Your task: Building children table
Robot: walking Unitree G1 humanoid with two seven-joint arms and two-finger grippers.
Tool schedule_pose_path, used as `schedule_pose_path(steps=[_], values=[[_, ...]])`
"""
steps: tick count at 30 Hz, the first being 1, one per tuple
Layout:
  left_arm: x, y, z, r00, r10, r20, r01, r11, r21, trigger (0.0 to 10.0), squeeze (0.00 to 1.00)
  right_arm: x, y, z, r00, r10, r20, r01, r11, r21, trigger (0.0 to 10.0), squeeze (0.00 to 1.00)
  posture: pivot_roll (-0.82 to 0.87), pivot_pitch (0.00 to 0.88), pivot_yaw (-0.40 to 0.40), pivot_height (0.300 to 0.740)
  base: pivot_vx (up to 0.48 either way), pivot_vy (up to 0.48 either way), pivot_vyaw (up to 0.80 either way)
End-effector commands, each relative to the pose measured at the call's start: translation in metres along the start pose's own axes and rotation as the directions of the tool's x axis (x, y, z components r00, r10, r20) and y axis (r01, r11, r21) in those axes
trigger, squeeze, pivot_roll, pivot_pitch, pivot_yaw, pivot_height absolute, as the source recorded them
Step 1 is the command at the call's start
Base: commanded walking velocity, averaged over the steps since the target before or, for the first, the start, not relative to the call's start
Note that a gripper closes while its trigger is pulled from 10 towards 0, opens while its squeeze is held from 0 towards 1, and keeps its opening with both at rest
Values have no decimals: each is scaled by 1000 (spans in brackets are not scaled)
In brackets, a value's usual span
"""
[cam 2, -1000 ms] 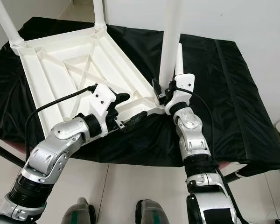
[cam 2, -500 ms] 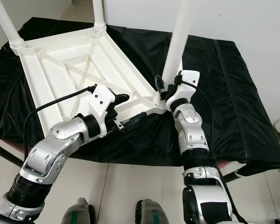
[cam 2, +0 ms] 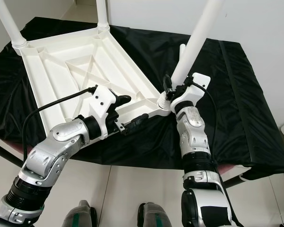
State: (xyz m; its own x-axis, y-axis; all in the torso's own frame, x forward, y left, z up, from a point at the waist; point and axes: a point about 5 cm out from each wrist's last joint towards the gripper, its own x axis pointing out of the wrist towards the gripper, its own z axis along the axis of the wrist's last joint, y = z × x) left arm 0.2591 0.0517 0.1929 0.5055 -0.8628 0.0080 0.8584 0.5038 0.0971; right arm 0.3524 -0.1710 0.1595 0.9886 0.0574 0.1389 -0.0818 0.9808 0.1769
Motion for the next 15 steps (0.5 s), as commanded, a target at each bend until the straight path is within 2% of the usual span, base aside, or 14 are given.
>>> schedule_pose_path(steps=[1,4,8,15], values=[[1,-5,1,999,-44,-6,44,999,0,10000,0,-18,-17,-41,977,-102,-185,106,994,10,10000,0,-36,66,-3,740,0,0,0],[1,-5,1,999,-44,-6,44,999,-1,10000,0,-19,-14,-42,979,-87,-182,86,996,-17,10000,0,-33,65,-3,740,0,0,0],[1,-4,2,999,-44,-4,44,999,1,10000,0,-21,6,-44,985,4,-172,-22,994,-103,10000,0,-34,63,-3,740,0,0,0],[1,-5,2,999,-44,-2,44,999,-2,10000,0,-20,16,-44,983,58,-175,-82,987,-137,10000,0,-33,64,-4,740,0,0,0]])
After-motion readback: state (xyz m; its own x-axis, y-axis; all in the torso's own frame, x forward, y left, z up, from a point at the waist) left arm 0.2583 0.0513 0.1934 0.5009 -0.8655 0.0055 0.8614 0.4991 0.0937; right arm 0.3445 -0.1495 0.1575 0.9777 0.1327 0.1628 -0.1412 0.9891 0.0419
